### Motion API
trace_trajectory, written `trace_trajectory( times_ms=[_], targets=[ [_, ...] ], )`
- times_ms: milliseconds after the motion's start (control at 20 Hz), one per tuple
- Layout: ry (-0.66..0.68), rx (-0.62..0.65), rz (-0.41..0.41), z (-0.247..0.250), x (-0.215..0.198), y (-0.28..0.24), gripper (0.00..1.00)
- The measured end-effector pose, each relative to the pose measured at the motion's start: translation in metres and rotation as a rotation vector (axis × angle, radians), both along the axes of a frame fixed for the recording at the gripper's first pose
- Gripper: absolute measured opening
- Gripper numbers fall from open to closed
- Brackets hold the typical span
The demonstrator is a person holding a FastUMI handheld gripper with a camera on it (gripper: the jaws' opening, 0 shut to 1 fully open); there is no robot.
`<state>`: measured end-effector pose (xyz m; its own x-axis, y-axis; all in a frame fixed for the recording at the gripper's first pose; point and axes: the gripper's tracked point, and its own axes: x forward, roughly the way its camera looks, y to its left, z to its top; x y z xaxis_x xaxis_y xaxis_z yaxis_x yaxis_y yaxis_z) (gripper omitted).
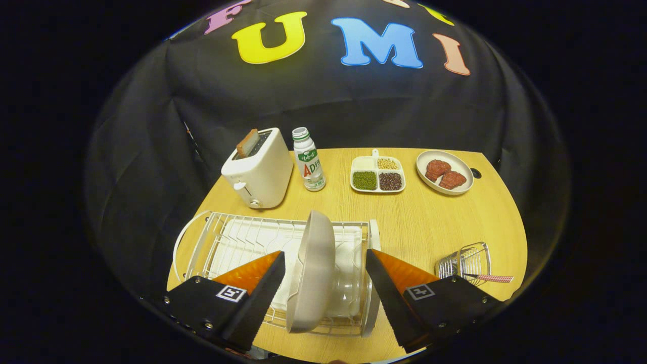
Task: Take the plate from the dish rack, then take the spoon from the basket and place it into the plate.
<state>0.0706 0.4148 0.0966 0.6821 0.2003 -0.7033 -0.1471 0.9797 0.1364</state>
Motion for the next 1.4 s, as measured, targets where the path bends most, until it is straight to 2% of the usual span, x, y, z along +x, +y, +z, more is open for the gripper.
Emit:
trace_trajectory(
  times_ms=[250,350,500,600,750,1000,1300,1400],
  targets=[
    [0.044,-0.071,-0.038,-0.022,0.008,0.005,0.96],
    [0.054,-0.095,-0.06,-0.029,0.009,0.004,0.84],
    [0.086,-0.144,-0.102,-0.038,0.006,0.0,0.8],
    [0.104,-0.17,-0.15,-0.048,0.006,-0.007,0.58],
    [0.125,-0.134,-0.159,-0.047,0.003,0.002,0.3],
    [0.081,-0.225,-0.154,-0.025,0.002,-0.002,0.29],
    [0.094,-0.251,-0.159,-0.023,0.001,-0.001,0.28],
    [0.05,-0.312,-0.15,-0.017,0.008,0.001,0.29]
  ],
)
